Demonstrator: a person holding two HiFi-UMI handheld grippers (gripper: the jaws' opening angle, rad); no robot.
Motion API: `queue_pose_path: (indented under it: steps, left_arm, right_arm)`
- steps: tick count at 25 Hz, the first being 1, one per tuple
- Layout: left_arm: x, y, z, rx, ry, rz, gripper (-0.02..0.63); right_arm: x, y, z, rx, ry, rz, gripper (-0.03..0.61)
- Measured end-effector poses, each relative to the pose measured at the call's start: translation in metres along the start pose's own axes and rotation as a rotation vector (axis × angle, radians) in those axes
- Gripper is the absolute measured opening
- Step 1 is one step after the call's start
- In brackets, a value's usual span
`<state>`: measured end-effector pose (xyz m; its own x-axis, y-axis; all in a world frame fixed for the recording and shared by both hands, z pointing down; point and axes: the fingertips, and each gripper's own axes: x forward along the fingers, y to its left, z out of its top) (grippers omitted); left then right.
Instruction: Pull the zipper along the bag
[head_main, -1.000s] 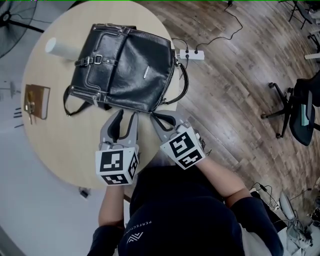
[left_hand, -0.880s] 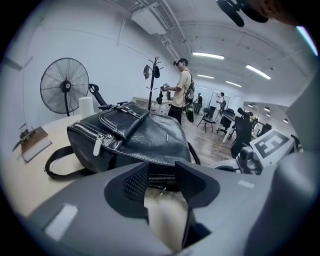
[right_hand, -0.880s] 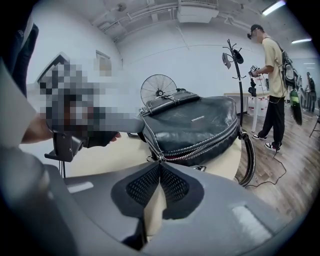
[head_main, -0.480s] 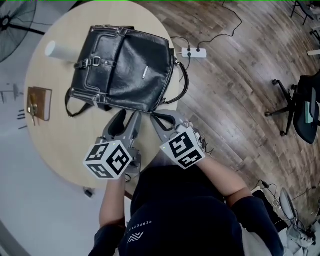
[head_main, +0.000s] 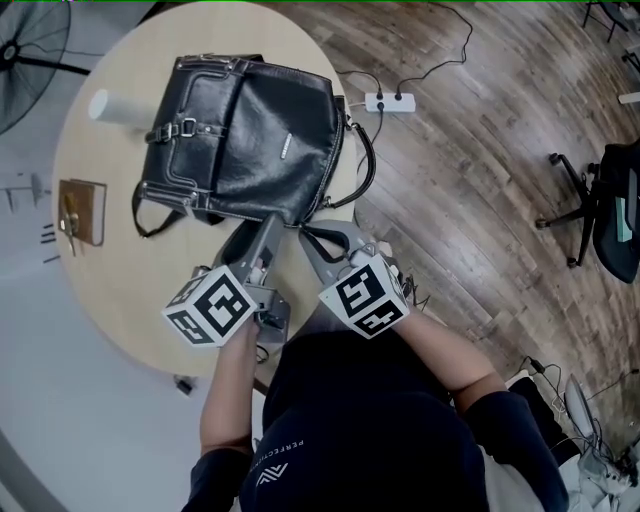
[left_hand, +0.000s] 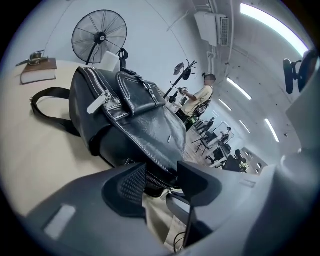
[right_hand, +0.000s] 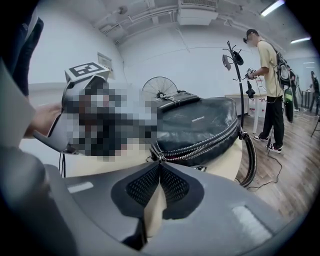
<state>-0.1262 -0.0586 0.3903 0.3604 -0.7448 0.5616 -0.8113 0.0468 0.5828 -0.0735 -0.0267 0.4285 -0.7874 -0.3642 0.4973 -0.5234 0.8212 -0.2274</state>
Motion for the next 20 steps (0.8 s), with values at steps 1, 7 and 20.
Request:
queue_pose_path:
  steps: [1, 7, 20]
  left_arm:
    - [0.0002, 0.0001, 0.0002, -0.005, 0.000, -0.002, 0.212]
    - [0.0005, -0.0018, 0.0005, -0.043, -0.006, -0.021, 0.169]
    - [-0.0068, 0.0029, 0.0029, -0.035, -0.064, 0.008, 0.058]
  right_arm:
    - [-0.0002, 0.0000, -0.0001, -0.001, -0.001, 0.001, 0.011]
    - [-0.0014, 0.0005, -0.0004, -0.041, -0.004, -0.006, 0.011]
    - [-0.0100, -0.0056, 0.0004, -0.094, 0.001, -0.047, 0.008]
